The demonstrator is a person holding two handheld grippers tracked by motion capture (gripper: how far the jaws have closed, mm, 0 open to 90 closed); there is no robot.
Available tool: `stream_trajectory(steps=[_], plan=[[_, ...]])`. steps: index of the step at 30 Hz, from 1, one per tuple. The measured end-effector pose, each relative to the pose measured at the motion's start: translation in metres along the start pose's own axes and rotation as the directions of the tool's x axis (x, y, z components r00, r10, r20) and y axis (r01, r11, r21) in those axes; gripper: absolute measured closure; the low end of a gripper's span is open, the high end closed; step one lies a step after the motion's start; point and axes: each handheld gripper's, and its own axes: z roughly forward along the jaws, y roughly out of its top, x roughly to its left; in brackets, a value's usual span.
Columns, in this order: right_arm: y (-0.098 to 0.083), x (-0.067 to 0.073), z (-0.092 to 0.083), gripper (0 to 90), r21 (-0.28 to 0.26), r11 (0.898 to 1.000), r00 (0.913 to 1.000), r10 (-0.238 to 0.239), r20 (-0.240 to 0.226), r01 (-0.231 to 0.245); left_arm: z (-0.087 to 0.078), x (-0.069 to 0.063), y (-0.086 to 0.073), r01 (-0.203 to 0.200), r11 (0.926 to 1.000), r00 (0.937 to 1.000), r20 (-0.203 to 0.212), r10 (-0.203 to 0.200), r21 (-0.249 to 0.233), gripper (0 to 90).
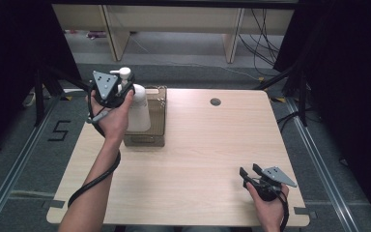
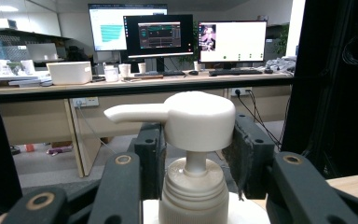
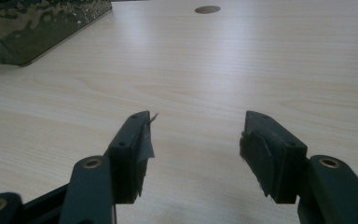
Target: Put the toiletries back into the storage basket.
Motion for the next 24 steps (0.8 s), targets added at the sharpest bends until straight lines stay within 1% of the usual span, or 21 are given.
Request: stream_trajectory(steps=[2,3,5,7,8,9,10,11,12,13,16,17,24], plan=[[0.000,0.000,0.001,42.9,-0.010,1.000,1.0000,0.002,-0.007,-0.002,0.000,0.000,-0.001,0.000,1.0000,1.0000,-0.001,0.000,0.002,59.4],[0.000,0.000,0.001,43.0,-0.011,1.000,1.0000,-0.003,-0.001,0.003,0.001,0.000,-0.002,0.000,1.0000,1.0000,-0.002,0.000,0.004,59.5],[0.000,0.000,0.001,42.9,-0.006,1.000,1.0000,0.002,-0.009,-0.002,0.001,0.000,-0.003,-0.002,1.0000,1.0000,-0.003,0.002,0.006,59.5],[0.000,0.000,-0.001,42.9,0.007,1.000,1.0000,0.000,-0.002,0.000,0.001,0.000,-0.004,-0.004,1.0000,1.0000,-0.003,0.004,0.007,59.5],[0.000,0.001,-0.001,42.9,0.012,1.000,0.9999,0.011,-0.004,-0.011,0.001,0.000,-0.005,-0.004,1.0000,1.0000,-0.003,0.004,0.009,59.5],[0.000,0.001,0.000,43.0,0.001,1.000,0.9999,0.012,-0.003,-0.012,0.001,0.000,-0.005,-0.003,0.9999,1.0000,-0.005,0.003,0.011,59.4],[0.000,0.001,0.000,42.9,0.003,1.000,0.9998,0.018,-0.007,-0.018,0.001,0.000,-0.006,-0.005,0.9999,1.0000,-0.005,0.005,0.014,59.4],[0.000,0.000,-0.001,42.9,0.014,1.000,1.0000,0.004,-0.006,-0.004,0.001,0.000,-0.006,-0.005,0.9999,1.0000,-0.005,0.005,0.015,59.5],[0.000,0.001,0.000,42.9,0.013,1.000,1.0000,0.004,-0.005,-0.004,0.001,0.000,-0.007,-0.008,0.9999,0.9999,-0.006,0.008,0.015,59.4],[0.000,0.001,0.000,42.9,0.000,1.000,0.9999,0.008,-0.006,-0.008,0.001,0.000,-0.007,-0.008,0.9998,0.9999,-0.006,0.008,0.017,59.4],[0.000,0.001,0.001,43.0,0.000,1.000,0.9999,0.009,-0.006,-0.009,0.000,-0.001,-0.009,-0.009,0.9997,0.9999,-0.010,0.010,0.025,59.5],[0.000,0.000,0.000,42.9,0.015,1.000,1.0000,0.004,-0.006,-0.004,0.000,-0.001,-0.010,-0.010,0.9997,0.9999,-0.010,0.010,0.024,59.4],[0.000,0.001,-0.001,43.0,0.019,1.000,0.9999,0.013,-0.010,-0.013,0.000,-0.001,-0.016,-0.012,0.9992,0.9998,-0.013,0.012,0.038,59.4]])
